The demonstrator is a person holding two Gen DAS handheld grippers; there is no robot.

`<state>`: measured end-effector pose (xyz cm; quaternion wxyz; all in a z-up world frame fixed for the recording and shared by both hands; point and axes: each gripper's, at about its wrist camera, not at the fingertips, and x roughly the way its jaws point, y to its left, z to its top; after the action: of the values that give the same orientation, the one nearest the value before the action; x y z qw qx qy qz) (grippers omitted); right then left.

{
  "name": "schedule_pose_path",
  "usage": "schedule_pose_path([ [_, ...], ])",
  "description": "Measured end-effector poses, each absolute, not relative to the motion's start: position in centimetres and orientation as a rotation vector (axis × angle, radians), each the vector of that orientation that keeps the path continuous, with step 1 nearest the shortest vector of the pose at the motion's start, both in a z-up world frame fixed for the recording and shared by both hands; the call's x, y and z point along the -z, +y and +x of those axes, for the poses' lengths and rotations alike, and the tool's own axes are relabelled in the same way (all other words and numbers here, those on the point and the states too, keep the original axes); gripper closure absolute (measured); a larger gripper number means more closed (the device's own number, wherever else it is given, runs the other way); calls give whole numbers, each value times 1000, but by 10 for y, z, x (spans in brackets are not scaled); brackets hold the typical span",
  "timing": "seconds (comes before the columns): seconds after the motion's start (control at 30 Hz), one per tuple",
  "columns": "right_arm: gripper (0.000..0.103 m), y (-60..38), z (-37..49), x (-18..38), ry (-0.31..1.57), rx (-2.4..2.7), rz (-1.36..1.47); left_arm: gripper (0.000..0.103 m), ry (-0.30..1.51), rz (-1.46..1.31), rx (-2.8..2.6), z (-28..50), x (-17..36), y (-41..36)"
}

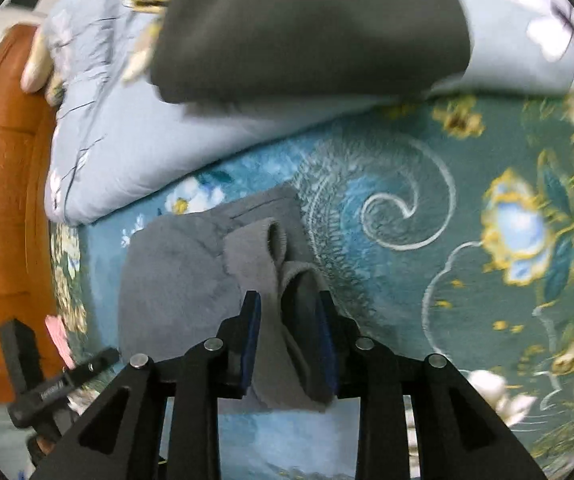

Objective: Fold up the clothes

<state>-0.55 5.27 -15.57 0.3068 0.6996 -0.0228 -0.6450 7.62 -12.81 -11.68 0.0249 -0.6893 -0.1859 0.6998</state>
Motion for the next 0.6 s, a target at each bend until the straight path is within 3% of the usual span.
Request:
schedule_pose_path([
  [0.13, 74, 53, 17, 146, -42, 1623, 1807, 39, -529, -2163, -2116, 82, 138, -123],
  [0.43, 74, 46, 51, 207, 33, 1599, 1952, 32, -827, -2242, -2044, 74, 201, -148],
  [0.53, 74, 51, 43, 201, -5, 1567, 1963, 32, -777, -2249, -2015, 61, 204, -150],
  [0.57, 72, 53, 41, 199, -18, 1555, 1964, 32, -751, -2248, -2008, 56, 204, -150],
  [0.6, 59, 56, 38, 196, -32, 1549, 1961, 32, -718, -2236, -2005, 49, 203, -151],
])
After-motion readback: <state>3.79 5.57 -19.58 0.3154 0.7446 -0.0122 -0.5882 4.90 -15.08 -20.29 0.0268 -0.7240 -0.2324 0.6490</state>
